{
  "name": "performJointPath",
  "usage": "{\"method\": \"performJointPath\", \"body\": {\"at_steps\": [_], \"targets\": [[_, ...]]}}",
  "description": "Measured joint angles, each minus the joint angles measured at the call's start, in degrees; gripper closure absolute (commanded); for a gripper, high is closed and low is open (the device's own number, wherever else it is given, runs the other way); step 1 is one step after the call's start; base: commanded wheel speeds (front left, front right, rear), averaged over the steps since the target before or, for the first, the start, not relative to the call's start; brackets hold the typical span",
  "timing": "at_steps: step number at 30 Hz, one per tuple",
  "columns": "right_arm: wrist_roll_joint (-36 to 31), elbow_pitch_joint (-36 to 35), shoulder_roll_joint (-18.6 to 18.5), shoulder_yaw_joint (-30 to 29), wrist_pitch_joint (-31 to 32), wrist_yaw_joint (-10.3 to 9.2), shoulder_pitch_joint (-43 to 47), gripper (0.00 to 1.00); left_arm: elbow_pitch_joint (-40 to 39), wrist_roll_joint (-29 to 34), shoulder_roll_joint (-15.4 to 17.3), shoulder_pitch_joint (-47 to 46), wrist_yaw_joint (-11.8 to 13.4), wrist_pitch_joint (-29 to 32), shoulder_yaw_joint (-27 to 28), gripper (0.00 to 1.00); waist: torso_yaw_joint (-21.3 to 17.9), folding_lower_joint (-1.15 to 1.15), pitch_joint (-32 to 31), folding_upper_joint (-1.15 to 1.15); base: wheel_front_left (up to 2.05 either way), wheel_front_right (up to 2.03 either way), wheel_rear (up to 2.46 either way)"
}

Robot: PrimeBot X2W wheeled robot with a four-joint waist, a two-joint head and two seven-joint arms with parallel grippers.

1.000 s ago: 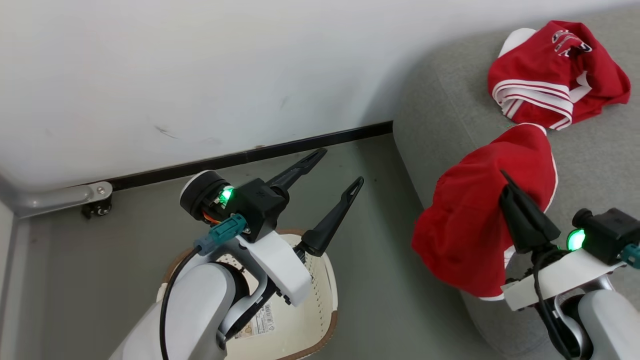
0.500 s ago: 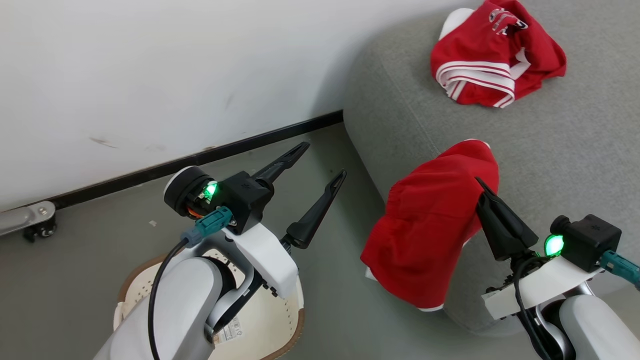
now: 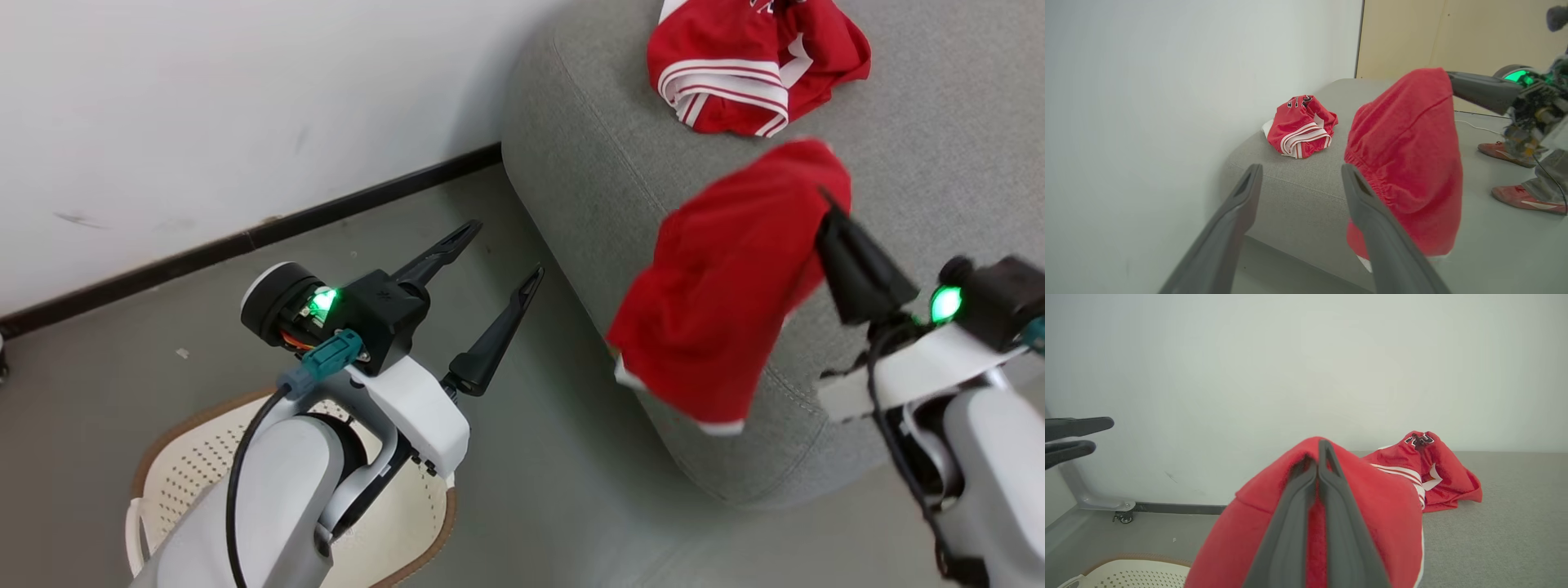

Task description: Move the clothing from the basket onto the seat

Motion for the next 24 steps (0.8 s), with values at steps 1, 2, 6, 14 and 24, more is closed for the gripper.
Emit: {"method": "performJointPath", "body": {"at_steps": [1, 2, 6, 14, 24], "targets": [[-0.2, 0.3, -0.1, -0.5, 0.0, 0.01, -1.1, 1.00, -0.3, 0.3, 0.0, 0.0, 0.3, 0.1, 0.0, 0.00, -0.1, 0.00, 0.4, 0.00, 0.00, 0.00, 0.00], [-0.2, 0.6, -0.2, -1.2, 0.0, 0.00, -2.0, 1.00, -0.6, 0.4, 0.1, 0.0, 0.4, 0.3, 0.1, 0.00, -0.2, 0.00, 0.8, 0.00, 0.00, 0.00, 0.00], [1.0, 1.5, -0.9, -3.6, 0.0, 0.00, -6.5, 1.00, -1.7, 0.9, 0.4, 0.0, 1.0, 1.0, 0.2, 0.00, -0.3, 0.00, 2.7, 0.00, 0.00, 0.00, 0.00], [4.7, 6.3, -4.6, -6.7, 0.0, 0.01, -17.5, 1.00, -4.4, 1.7, 0.8, 0.0, 2.6, 2.1, 0.5, 0.00, 0.5, 0.00, 6.5, 0.00, 0.00, 0.00, 0.00], [5.8, 14.6, -12.8, -14.3, 2.6, 0.01, -33.5, 1.00, -7.7, 3.3, 2.0, 0.0, 3.3, 4.1, 0.5, 0.00, 2.5, 0.00, 11.5, 0.00, 0.00, 0.00, 0.00]]}}
